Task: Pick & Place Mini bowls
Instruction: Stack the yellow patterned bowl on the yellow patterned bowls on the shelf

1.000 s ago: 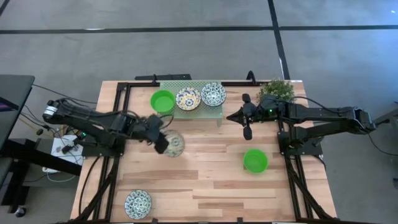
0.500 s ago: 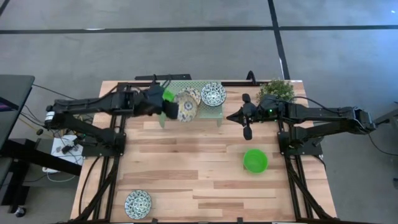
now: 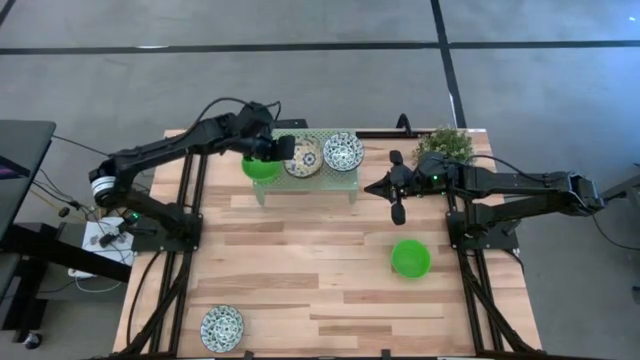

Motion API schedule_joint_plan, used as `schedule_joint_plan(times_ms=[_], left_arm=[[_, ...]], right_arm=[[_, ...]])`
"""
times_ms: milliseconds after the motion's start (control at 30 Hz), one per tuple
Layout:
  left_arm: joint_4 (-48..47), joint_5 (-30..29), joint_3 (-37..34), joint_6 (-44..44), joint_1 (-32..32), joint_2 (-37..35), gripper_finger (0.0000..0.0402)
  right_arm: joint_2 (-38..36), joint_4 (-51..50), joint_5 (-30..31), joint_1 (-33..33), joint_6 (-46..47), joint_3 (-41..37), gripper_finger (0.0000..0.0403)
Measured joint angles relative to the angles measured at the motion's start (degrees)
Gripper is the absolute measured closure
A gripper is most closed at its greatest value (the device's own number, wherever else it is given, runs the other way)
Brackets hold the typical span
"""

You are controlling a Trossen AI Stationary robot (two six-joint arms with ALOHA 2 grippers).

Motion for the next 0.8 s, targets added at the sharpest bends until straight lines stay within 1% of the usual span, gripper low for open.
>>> schedule_joint_plan(times_ms=[233,333,433,600,800], left_arm=[[-0.5,0.2,0.0,0.5,2.3,-0.5,0.0389],[-3.0,0.4,0.0,0.6,2.1,-0.7,0.0389],[-6.2,-1.9,0.0,0.6,1.7,-0.6,0.0389],[-6.1,-2.5,0.0,0.6,1.8,-0.5,0.0388],[-6.2,-2.5,0.0,0.6,1.8,-0.5,0.0373]], right_arm=[[0.0,0.0,0.0,0.0,0.0,0.0,0.0398],[0.0,0.0,0.0,0.0,0.0,0.0,0.0398],[0.0,0.0,0.0,0.0,0.0,0.0,0.0398],[0.0,0.0,0.0,0.0,0.0,0.0,0.0398],[0.0,0.0,0.0,0.0,0.0,0.0,0.0398]])
